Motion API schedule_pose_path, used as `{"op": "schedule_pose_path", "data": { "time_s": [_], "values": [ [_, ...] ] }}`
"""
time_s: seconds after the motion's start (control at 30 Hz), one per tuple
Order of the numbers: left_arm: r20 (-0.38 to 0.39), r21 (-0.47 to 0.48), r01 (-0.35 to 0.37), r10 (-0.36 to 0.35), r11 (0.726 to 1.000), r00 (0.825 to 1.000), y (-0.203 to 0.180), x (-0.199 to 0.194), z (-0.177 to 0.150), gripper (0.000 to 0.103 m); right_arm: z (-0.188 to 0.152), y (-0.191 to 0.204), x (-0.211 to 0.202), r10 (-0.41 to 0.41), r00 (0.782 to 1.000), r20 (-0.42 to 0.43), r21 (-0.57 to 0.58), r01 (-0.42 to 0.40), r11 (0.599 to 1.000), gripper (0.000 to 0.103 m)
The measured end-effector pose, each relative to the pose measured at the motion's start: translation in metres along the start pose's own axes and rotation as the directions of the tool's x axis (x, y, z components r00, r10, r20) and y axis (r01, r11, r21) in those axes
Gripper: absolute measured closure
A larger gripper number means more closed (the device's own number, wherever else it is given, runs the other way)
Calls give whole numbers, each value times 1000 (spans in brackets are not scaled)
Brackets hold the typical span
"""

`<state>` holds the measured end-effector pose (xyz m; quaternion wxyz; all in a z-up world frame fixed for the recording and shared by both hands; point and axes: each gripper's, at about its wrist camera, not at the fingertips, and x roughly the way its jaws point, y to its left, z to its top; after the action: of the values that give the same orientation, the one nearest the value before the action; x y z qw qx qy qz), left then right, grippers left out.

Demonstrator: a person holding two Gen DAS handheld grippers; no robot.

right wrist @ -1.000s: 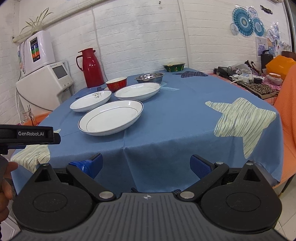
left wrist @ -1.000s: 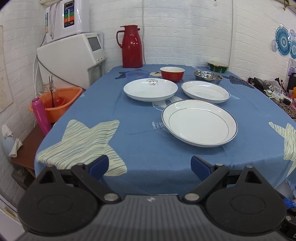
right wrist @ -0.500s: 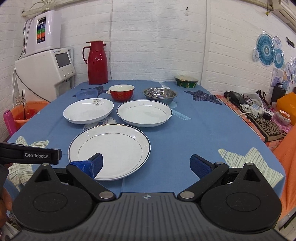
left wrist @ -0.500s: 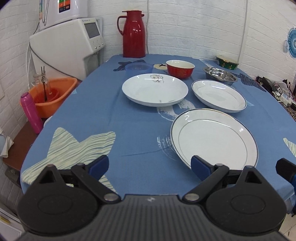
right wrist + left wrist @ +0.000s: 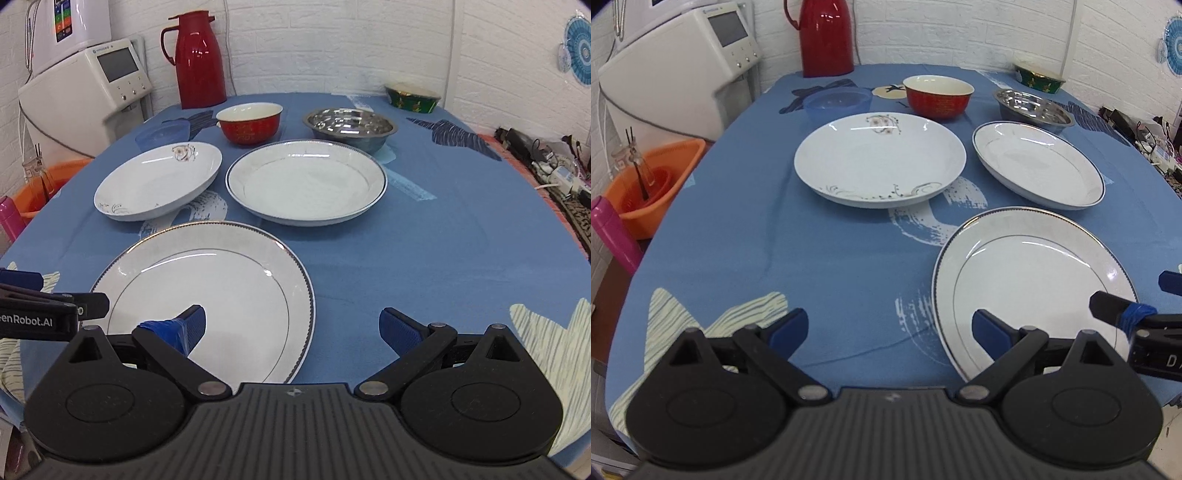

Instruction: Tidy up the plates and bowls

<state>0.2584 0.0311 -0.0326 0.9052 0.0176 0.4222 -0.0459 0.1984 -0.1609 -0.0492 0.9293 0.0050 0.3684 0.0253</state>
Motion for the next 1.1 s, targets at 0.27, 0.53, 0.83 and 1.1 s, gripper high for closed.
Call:
{"op": "schedule_pose_path", "data": {
  "time_s": [0.27,0.53,0.83,1.1],
  "values": [
    [-49,10,30,-30,999,998,-9,27,7,9,0,-1,25,22,997,-78,4,-22,1000,15],
    [-52,6,87,-86,996,995,-12,35,7,9,-9,-7,25,53,999,5,-5,-53,999,12],
    [-42,17,99,-98,995,994,-14,33,4,10,-7,-2,26,114,993,-19,-65,-115,991,13],
    [-44,27,113,-112,993,993,-18,33,3,10,0,6,33,192,981,-40,-146,-195,970,16]
  ]
}}
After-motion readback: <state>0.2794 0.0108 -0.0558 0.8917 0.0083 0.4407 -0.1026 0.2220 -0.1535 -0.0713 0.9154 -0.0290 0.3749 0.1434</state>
